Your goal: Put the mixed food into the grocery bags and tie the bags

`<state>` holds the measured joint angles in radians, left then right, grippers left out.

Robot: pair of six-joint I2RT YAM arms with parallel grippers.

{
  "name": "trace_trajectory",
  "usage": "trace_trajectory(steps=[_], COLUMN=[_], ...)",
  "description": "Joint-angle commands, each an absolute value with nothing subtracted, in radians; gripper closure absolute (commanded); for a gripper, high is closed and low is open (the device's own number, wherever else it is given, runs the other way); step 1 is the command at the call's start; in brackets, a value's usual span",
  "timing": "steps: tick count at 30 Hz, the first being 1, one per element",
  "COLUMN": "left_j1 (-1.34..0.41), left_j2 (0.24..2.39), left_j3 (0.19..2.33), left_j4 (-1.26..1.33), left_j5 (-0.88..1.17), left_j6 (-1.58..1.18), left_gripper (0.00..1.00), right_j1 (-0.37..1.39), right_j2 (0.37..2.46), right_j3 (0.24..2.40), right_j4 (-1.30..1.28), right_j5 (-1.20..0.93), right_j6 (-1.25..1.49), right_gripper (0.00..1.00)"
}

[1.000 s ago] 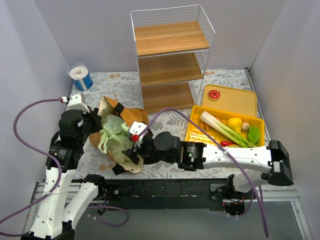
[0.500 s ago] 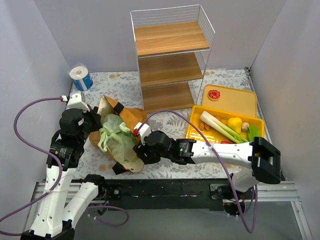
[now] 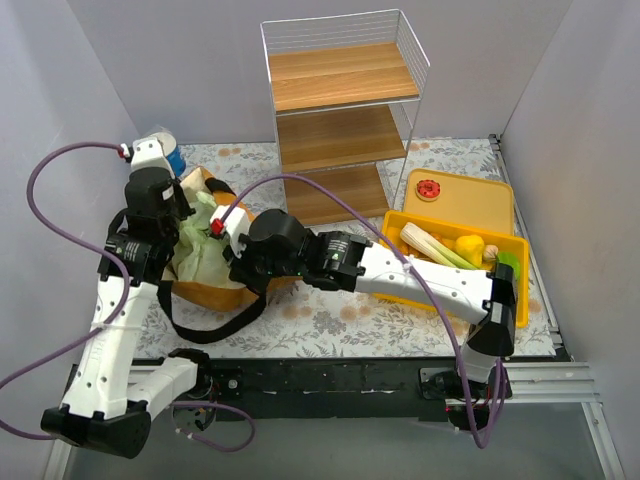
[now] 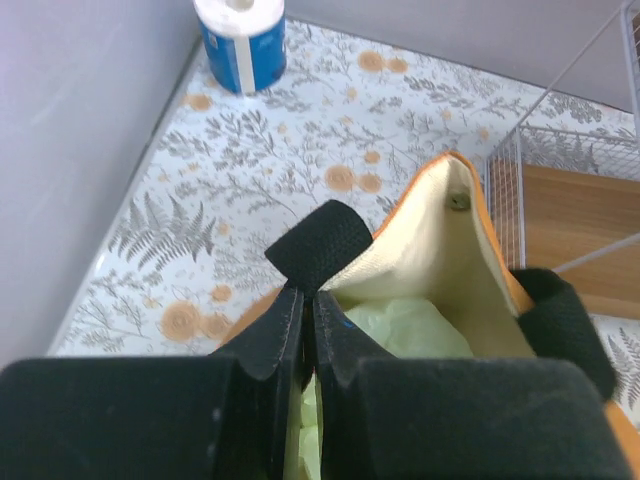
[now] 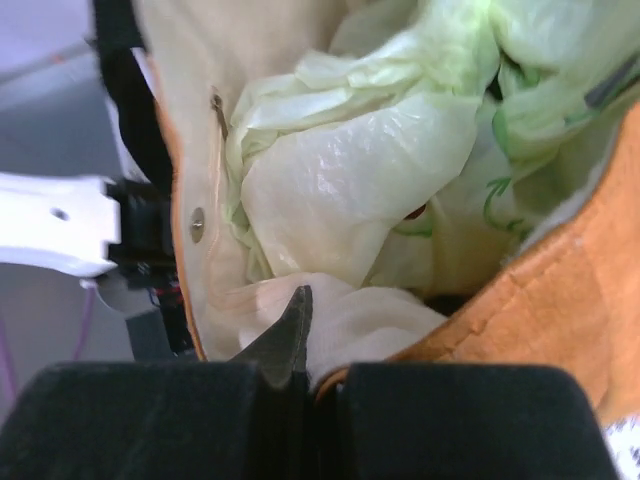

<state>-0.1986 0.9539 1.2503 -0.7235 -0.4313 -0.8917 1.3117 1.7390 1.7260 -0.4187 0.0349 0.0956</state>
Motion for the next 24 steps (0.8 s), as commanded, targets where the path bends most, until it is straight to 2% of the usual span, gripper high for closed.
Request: trace_trajectory(steps=[1,9,13,21,22,23,24], left_j1=[-0.199,-0.199,-0.201,-0.201,-0.201,-0.201,-0.201], left_j2=[0.971,1.066,1.124,1.121,1.117,1.105,1.092], left_j3=[1.374,1.18,1.146,1.19,1.19,1.187,1.178], left_j4=[-0.555,-0.505,-0.48,-0.433,-0.433,-0.433,-0.433], left_j5=[-0.479,-0.276,-0.221,-0.083,-0.078,-0.075,-0.072], left_j6=[-0.79,-0.816,-0.853,-0.847,-0.845,-0.845,-0.844], left_gripper=[1.0,1.0,1.0,1.0,0.93,0.69,0.61], right_j1=[1.255,1.046,1.017,1.012,1.011,1.011,1.011], right_j2=[1.621,1.523,1.488,1.47,1.467,1.463,1.459], right_j3=[1.849,1.383,1.316,1.356,1.358,1.359,1.358], right_j4=[-0.215,-0.028,-0.014,-0.051,-0.054,-0.058,-0.063], right_j5=[0.051,0.029,0.08,0.1,0.097,0.097,0.095], right_j6=[0.038,0.282,0.313,0.298,0.295,0.293,0.293], right_gripper=[0.99,0.99,0.99,0.99,0.96,0.83,0.75])
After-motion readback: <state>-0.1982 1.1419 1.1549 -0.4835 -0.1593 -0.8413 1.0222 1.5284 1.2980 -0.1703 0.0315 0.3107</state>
